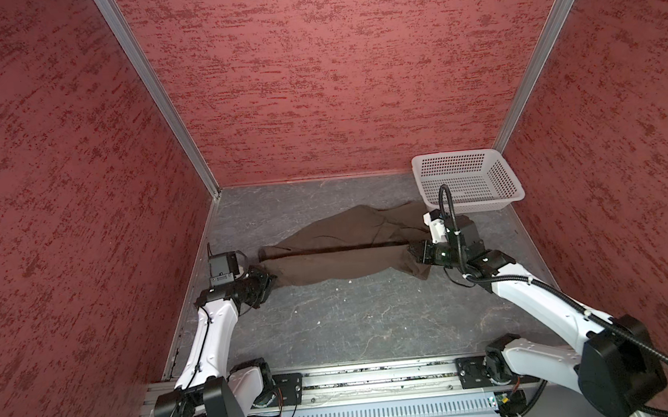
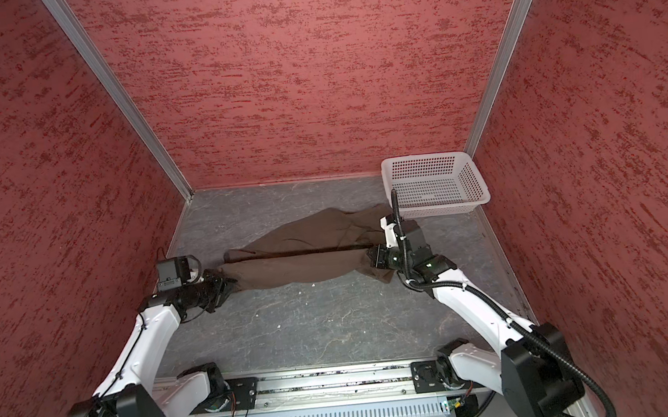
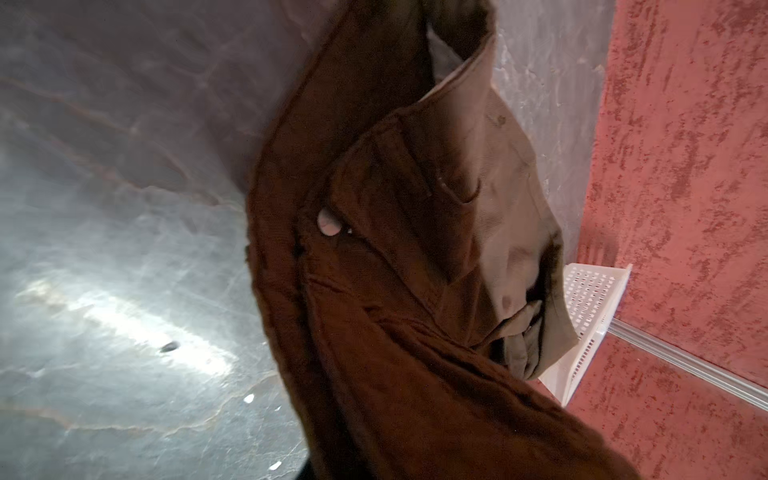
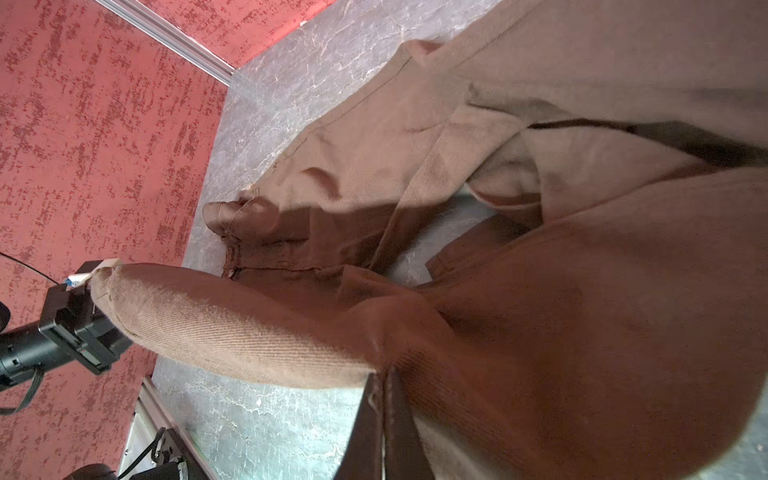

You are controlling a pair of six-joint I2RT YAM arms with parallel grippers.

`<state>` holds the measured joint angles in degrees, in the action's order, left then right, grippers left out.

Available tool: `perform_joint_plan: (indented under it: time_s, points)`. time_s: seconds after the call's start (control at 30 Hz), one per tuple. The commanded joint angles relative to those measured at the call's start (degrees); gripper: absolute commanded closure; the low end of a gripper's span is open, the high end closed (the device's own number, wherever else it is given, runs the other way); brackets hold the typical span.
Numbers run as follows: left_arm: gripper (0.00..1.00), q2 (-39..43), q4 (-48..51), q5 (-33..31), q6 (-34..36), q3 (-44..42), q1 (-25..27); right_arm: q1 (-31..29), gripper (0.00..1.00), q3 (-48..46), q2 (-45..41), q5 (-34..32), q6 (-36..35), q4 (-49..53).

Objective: Fold and stack the trousers

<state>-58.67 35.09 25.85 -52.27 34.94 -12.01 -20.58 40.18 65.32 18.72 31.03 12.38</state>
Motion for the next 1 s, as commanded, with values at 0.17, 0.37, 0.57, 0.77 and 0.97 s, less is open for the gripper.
perform_joint_plan:
  time_s: [0.17,0.37,0.57,0.77,0.97]
  points:
    - [0.43,11.5,13.5,-9.0,-4.2,1.6,-2.0,0.7,1.0,-2.8,-1.4,-6.0,-2.8,9.2]
    - [0.34,17.0,21.1,-9.3,-5.6,3.5,-2.2,0.6,0.9,-7.7,-4.7,-7.6,-1.9,10.9]
    - [0.19,22.4,28.5,-11.9,-7.6,5.1,-2.7,0.6,1.0,-8.3,-3.7,-14.1,-1.7,13.4]
    - [0.15,20.5,23.1,-9.0,-9.4,3.5,-2.9,0.6,0.92,-7.7,-3.1,-10.8,-2.3,12.9]
    - [0.15,15.7,19.3,-8.2,-7.7,6.0,-2.1,-0.2,0.83,-7.4,-8.5,-13.4,-2.7,15.0]
